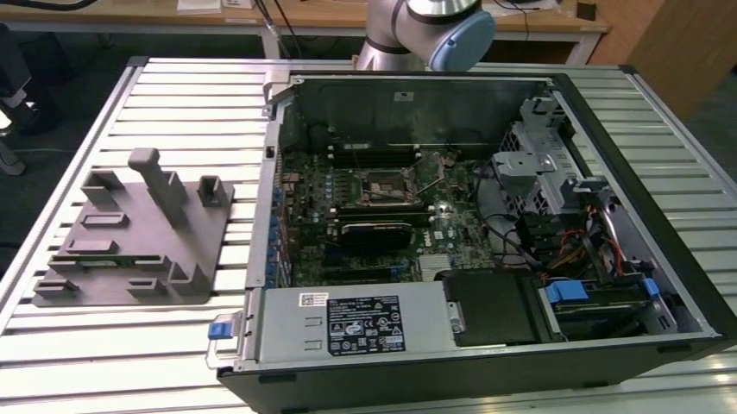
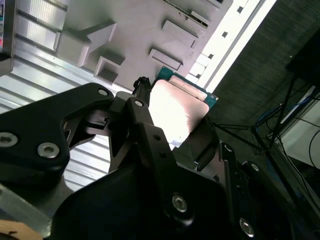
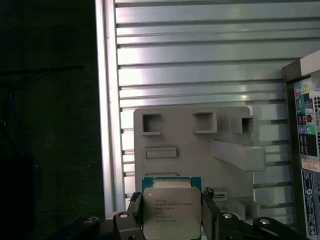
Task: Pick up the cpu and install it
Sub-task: 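Pick up the cpu and move it towards the insertion slot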
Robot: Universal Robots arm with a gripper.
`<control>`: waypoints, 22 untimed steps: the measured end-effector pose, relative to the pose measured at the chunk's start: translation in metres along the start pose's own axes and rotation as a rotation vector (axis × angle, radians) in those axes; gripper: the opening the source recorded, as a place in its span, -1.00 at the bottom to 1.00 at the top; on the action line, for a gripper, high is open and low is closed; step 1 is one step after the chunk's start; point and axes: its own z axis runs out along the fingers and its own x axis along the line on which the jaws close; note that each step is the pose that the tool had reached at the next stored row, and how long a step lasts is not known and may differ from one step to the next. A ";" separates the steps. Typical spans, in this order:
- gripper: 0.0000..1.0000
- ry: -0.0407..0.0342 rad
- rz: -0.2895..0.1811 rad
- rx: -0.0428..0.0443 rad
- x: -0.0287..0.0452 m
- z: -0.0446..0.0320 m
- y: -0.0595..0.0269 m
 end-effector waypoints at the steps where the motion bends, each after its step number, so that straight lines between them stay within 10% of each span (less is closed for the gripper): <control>1: 0.09 -0.0001 0.000 -0.0001 -0.0010 0.0001 0.0001; 22: 0.09 -0.0001 0.000 0.0000 -0.0378 0.0017 0.0028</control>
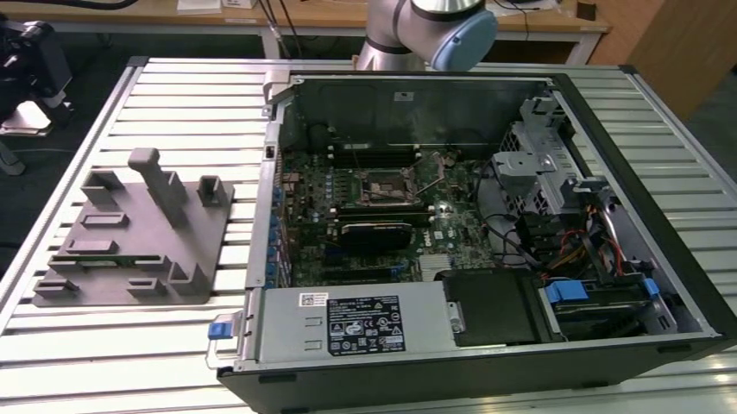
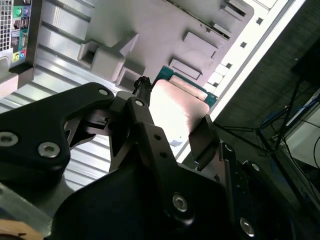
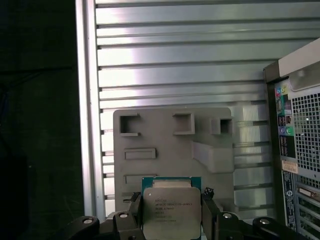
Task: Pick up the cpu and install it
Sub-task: 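Pick up the cpu and move it towards the insertion slot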
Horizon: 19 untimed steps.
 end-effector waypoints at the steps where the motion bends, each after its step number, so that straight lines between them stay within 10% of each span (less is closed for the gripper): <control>1: 0.09 0.0000 0.000 0.0000 -0.0020 0.0001 0.0002; 19: 0.09 0.0001 0.000 0.0000 -0.0283 0.0012 0.0021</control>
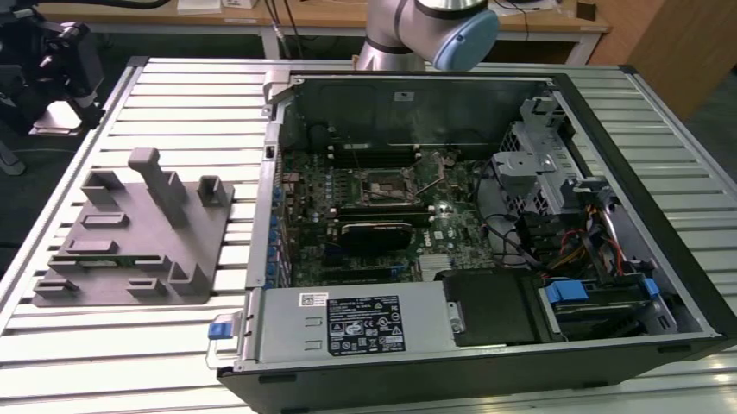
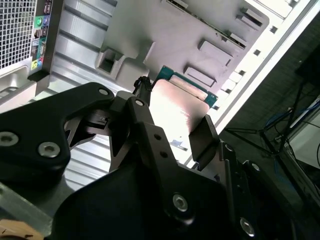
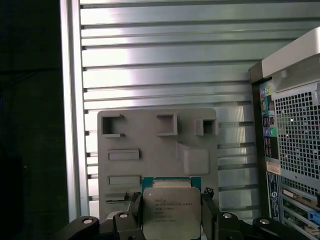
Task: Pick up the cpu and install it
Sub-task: 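Pick up the cpu and move it towards the insertion slot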
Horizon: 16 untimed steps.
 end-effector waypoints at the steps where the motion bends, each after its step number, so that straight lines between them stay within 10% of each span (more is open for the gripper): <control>1: 0.09 -0.0001 0.000 0.0000 -0.0015 0.0001 0.0001; 16: 0.09 0.0000 0.000 0.0000 -0.0318 0.0014 0.0024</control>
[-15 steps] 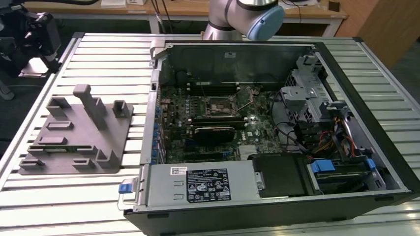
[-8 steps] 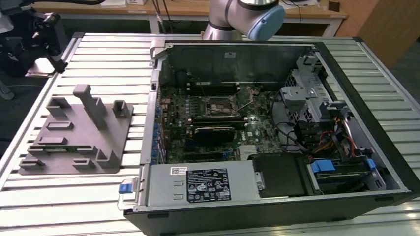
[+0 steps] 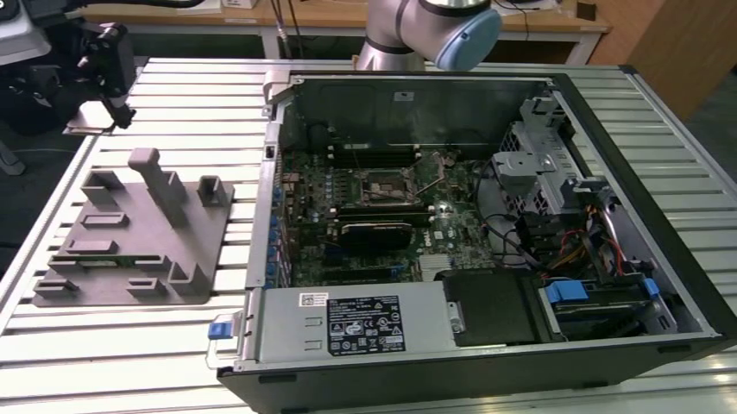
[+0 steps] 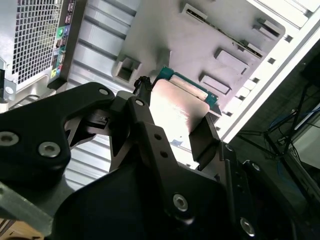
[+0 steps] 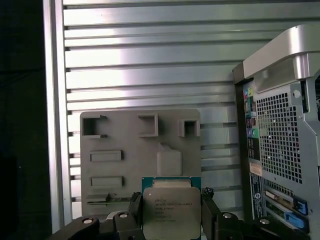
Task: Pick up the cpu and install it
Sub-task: 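Pick up the cpu and move it towards the insertion slot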
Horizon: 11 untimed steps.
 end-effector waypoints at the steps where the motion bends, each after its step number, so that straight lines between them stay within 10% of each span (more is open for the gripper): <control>1: 0.09 -0.0001 0.000 -0.0001 -0.0023 0.0002 0.0002; 11: 0.09 -0.0001 0.000 -0.0001 -0.0244 0.0011 0.0018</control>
